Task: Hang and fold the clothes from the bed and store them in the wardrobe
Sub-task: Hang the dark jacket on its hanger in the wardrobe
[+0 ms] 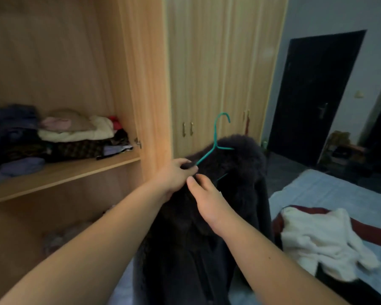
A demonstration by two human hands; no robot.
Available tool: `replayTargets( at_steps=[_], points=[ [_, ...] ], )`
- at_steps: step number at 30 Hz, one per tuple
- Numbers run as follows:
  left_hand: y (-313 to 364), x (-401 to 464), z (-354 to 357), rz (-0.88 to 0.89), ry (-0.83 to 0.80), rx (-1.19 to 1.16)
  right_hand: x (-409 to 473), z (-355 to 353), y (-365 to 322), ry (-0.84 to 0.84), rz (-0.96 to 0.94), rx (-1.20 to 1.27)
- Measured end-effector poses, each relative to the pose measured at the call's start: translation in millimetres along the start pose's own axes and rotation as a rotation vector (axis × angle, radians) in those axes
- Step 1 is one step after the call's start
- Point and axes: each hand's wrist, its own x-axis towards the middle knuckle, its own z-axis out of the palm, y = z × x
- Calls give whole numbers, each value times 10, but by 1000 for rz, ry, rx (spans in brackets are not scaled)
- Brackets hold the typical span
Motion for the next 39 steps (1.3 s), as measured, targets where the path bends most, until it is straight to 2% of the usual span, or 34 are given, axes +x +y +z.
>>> replayTargets(
  at_steps=[5,9,13,18,24,30,32,36,39],
  points=[
    [-411,-251,-563,-260,-113,-361,7,830,-51,39,-13,61],
    [-643,-334,-1075,-381,-23,-764,-32,1455,-396,14,-25,-4],
    [-857,-350,-1618,-359,47,-954,49,1993,-715,39,-69,-92],
    [-1199,-309,-2222,-304,-39,-988,284,2346,-991,-60,-74,-301],
    [-1498,-74,-2652,-194,-163,-752,553,2645,-1102,-36,-164,-409],
    [-1581,280,-2925,-109,-138,-492,1108,2676,-1160,42,-248,-462],
    [-1630,477,-3131,-82,-43,-404,1409,2688,-1180,51,-277,-445],
    [-1652,972,-3661,-55,276,-169,2116,2649,-1321,24,-377,-390],
    [-1592,1420,-4039,24,453,149,2673,2616,-1561,14,-446,-407]
  ],
)
